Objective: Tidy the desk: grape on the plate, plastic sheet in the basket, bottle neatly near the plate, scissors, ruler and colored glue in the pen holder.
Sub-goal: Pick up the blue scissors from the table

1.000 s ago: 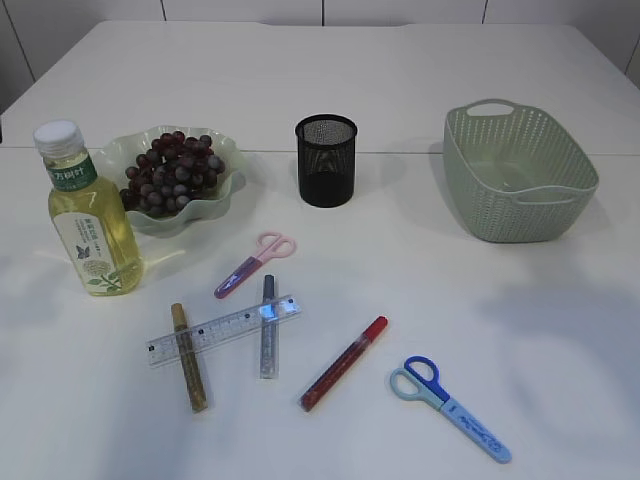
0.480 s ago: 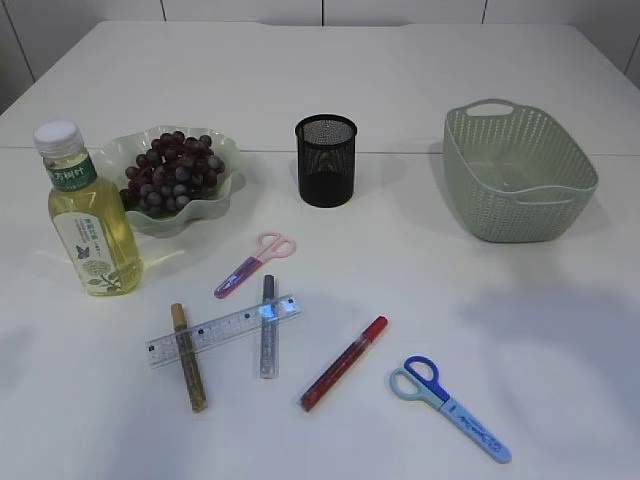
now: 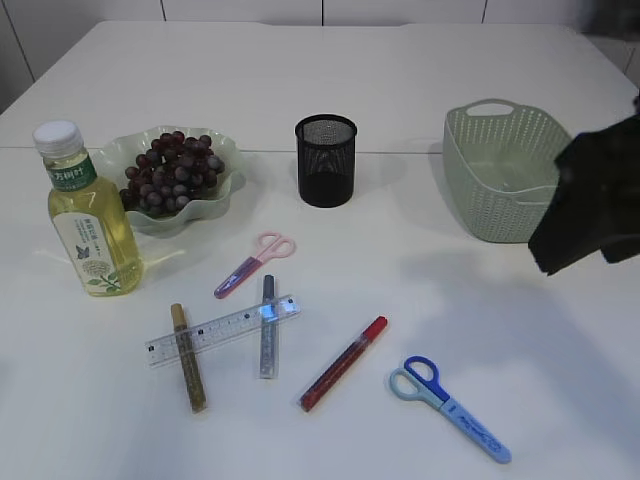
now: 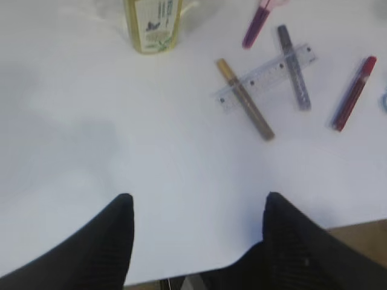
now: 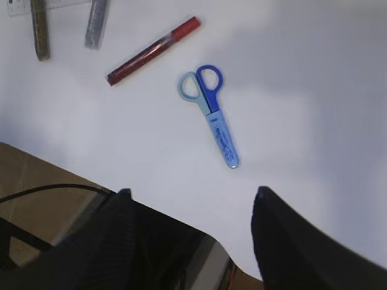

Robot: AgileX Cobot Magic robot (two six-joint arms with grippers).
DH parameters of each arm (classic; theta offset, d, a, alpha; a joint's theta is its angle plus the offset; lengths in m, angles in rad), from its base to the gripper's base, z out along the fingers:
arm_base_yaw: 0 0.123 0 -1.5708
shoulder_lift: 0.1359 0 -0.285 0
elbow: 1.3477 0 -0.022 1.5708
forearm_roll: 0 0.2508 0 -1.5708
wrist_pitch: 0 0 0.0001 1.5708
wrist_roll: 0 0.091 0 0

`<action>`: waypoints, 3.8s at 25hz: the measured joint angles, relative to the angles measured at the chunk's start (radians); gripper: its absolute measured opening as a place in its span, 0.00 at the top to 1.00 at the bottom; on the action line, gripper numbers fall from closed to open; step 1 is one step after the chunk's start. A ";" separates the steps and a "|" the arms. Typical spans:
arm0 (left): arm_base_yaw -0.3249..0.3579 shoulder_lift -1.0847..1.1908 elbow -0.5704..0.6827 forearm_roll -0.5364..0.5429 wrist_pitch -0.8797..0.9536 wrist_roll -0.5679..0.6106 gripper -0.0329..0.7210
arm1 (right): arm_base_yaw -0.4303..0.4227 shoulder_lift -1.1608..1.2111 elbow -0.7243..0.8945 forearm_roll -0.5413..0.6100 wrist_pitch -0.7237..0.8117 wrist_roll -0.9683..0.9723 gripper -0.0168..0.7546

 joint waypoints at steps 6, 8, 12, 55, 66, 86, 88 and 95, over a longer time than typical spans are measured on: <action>0.000 0.104 -0.020 0.000 0.122 -0.005 0.31 | 0.080 0.088 0.000 -0.073 -0.003 0.000 0.36; 0.000 0.134 -0.020 0.000 0.126 -0.007 0.31 | 0.097 0.116 0.000 -0.098 -0.005 0.000 0.36; 0.000 0.160 -0.020 -0.012 0.129 -0.007 0.31 | 0.114 0.143 0.000 -0.132 -0.009 -0.021 0.36; 0.000 0.160 -0.020 -0.045 0.129 -0.008 0.38 | 0.171 0.588 0.039 -0.149 -0.297 -0.187 0.36; 0.000 0.160 -0.020 -0.057 0.129 -0.008 0.38 | 0.171 0.512 0.200 -0.147 -0.456 -0.176 0.36; 0.000 0.160 -0.020 -0.061 0.129 -0.009 0.38 | 0.171 0.511 0.209 -0.136 -0.477 -0.176 0.36; 0.000 0.160 -0.020 -0.061 0.129 -0.009 0.38 | 0.171 0.511 0.209 -0.133 -0.473 -0.176 0.36; 0.000 0.160 -0.020 -0.061 0.129 -0.009 0.38 | 0.171 0.558 0.159 -0.128 -0.397 -0.176 0.36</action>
